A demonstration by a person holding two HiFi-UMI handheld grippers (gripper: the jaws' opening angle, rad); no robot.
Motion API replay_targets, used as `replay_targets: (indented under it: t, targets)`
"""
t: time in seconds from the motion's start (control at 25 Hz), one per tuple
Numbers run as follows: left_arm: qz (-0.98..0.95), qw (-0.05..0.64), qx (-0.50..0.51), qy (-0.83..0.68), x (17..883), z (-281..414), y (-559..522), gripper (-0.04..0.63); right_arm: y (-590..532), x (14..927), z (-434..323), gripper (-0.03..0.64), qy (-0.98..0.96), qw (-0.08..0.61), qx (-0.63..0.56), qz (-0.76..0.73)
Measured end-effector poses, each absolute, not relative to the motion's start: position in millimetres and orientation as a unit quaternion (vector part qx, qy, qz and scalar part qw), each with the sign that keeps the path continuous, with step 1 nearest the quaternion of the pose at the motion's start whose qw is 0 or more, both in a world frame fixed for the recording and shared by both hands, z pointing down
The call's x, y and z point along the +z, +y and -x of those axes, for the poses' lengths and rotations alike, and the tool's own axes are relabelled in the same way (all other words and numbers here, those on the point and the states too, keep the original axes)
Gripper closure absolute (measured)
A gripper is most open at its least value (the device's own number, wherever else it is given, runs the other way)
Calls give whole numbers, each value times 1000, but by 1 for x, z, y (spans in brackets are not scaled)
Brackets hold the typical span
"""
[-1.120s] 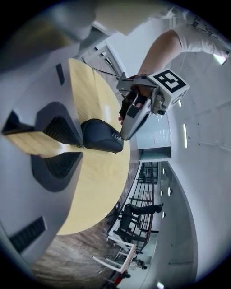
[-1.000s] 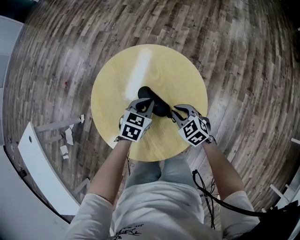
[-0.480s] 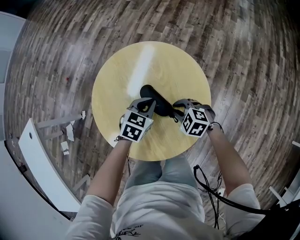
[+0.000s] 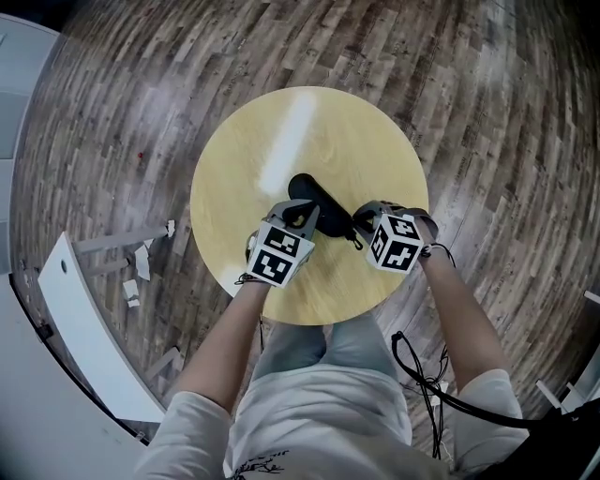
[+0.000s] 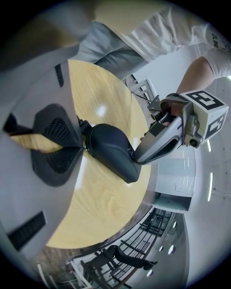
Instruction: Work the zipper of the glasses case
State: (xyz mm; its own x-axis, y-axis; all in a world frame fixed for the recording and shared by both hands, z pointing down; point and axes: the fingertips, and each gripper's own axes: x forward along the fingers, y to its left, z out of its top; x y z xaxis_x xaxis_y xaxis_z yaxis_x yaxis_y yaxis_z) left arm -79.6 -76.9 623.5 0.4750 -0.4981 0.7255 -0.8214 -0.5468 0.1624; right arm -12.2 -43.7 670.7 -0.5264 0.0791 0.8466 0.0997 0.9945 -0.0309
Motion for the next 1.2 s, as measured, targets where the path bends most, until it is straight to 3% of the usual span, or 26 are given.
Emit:
replay_targets:
  t: [1.2]
  targets:
    - [-816,267,315,-404,627,86,-73,589,13,666,29,617,-865,482,118,-79]
